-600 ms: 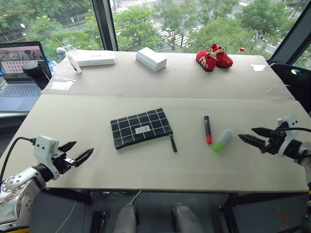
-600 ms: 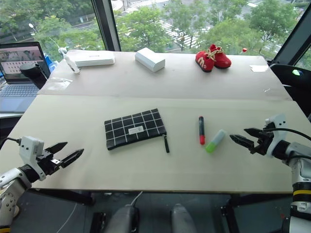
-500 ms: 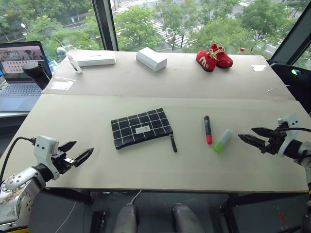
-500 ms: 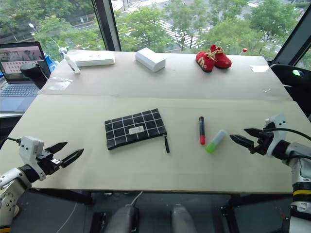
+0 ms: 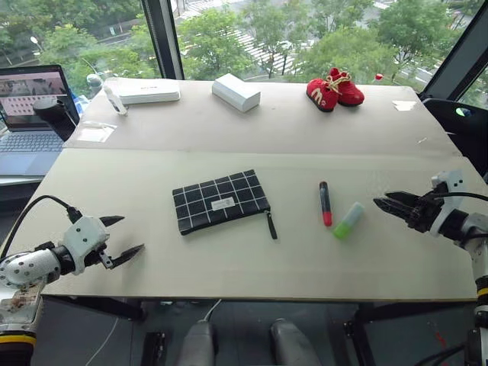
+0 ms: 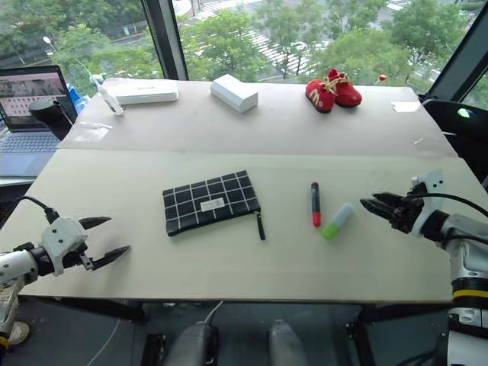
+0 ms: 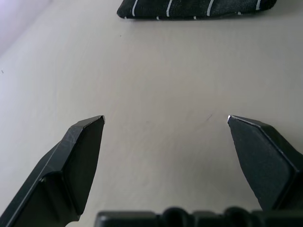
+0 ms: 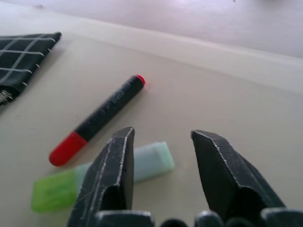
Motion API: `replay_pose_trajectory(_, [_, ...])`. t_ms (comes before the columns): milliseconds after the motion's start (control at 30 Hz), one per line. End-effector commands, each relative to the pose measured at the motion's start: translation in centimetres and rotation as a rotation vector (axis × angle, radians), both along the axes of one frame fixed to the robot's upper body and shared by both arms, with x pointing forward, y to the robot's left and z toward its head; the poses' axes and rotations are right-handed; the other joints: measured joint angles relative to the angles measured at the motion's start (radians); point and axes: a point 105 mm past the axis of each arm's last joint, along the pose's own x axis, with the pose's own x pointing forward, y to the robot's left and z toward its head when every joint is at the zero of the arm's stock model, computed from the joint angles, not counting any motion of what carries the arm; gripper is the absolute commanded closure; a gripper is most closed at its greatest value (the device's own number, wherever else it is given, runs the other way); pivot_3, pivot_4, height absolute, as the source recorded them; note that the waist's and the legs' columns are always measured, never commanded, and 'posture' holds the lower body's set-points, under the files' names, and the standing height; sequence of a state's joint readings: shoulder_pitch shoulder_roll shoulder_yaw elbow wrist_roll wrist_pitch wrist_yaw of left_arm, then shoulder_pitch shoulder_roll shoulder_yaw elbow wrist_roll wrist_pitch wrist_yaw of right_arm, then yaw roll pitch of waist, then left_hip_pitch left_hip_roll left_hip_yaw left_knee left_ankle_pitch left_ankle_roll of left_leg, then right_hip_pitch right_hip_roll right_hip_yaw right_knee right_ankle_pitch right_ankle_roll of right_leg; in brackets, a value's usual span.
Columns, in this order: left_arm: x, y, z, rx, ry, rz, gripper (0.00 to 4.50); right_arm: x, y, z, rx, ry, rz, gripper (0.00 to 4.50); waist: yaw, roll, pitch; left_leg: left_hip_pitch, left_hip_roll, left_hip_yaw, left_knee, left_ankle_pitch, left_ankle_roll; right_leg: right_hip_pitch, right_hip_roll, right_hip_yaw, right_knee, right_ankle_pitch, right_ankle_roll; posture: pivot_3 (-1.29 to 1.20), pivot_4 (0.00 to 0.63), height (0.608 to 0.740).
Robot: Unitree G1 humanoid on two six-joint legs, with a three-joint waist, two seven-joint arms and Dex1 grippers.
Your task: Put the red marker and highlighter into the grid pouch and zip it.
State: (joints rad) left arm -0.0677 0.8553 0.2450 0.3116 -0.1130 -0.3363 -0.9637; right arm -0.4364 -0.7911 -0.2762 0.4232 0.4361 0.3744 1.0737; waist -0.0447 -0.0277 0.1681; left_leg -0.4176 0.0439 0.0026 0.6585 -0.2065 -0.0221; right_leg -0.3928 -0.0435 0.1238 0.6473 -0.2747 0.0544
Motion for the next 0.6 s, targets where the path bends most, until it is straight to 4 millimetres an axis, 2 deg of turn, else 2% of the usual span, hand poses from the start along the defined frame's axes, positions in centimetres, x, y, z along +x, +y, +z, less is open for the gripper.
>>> replay_pose_trajectory(33, [0.9, -0.8, 1.4, 0.078, -0.092, -0.083, 0.00, 0.4, 3.9, 3.1, 0.046, -0.084, 0.152, 3.79, 0.000, 0.000, 0.000, 0.000, 0.000, 0.000, 0.000, 0.000, 0.000, 0.000, 0.000, 0.000, 0.000, 0.000, 0.000, 0.00, 0.150, 0.729])
replay_pose_trajectory(100, [1.5, -1.6, 1.6, 0.085, -0.114, -0.125, 0.00, 0.4, 7.0, 3.3, 0.054, -0.085, 0.255, 4.43, 0.001, 0.000, 0.000, 0.000, 0.000, 0.000, 0.000, 0.000, 0.000, 0.000, 0.000, 0.000, 0.000, 0.000, 0.000, 0.00, 0.150, 0.729])
replay_pose_trajectory(167, [1.9, -2.1, 1.7, 0.085, -0.126, -0.153, 0.00, 0.2, 8.9, 3.4, 0.064, -0.083, 0.322, 4.48, 0.001, 0.000, 0.000, -0.003, 0.000, -0.001, 0.000, 0.000, 0.000, -0.002, 0.000, -0.001, 0.001, 0.000, 0.000, 0.00, 0.150, 0.729])
replay_pose_trajectory(267, [2.4, -3.0, 1.2, 0.110, -0.104, -0.210, 0.00, 0.4, 13.6, 3.1, 0.044, -0.091, 0.454, 4.48, 0.001, 0.000, 0.000, -0.009, 0.000, -0.001, 0.001, 0.000, 0.000, -0.010, 0.000, -0.001, 0.004, 0.001, -0.001, 0.00, 0.150, 0.729])
replay_pose_trajectory(367, [2.7, -2.8, 0.6, 0.162, -0.083, -0.233, 0.00, 2.0, 17.2, 2.0, -0.095, -0.141, 0.463, 4.48, -0.004, 0.000, 0.000, -0.009, 0.000, 0.000, 0.001, 0.000, 0.000, -0.013, 0.000, -0.001, 0.009, 0.001, -0.001, 0.00, 0.150, 0.729])
replay_pose_trajectory(467, [3.3, -2.8, 0.5, 0.196, -0.097, -0.244, 0.00, 3.8, 19.8, 1.1, -0.243, -0.190, 0.431, 4.48, -0.002, 0.000, 0.000, -0.008, 0.000, 0.000, 0.001, 0.000, 0.000, -0.015, 0.000, -0.002, 0.012, 0.001, -0.001, 0.00, 0.150, 0.729])
replay_pose_trajectory(600, [3.7, -3.9, 0.4, 0.187, -0.122, -0.279, 0.00, 4.3, 21.2, 0.2, -0.297, -0.182, 0.435, 4.48, 0.009, 0.000, 0.000, -0.009, 0.000, 0.000, 0.001, 0.000, 0.000, -0.016, -0.001, -0.004, 0.013, 0.001, -0.001, 0.00, 0.150, 0.729])
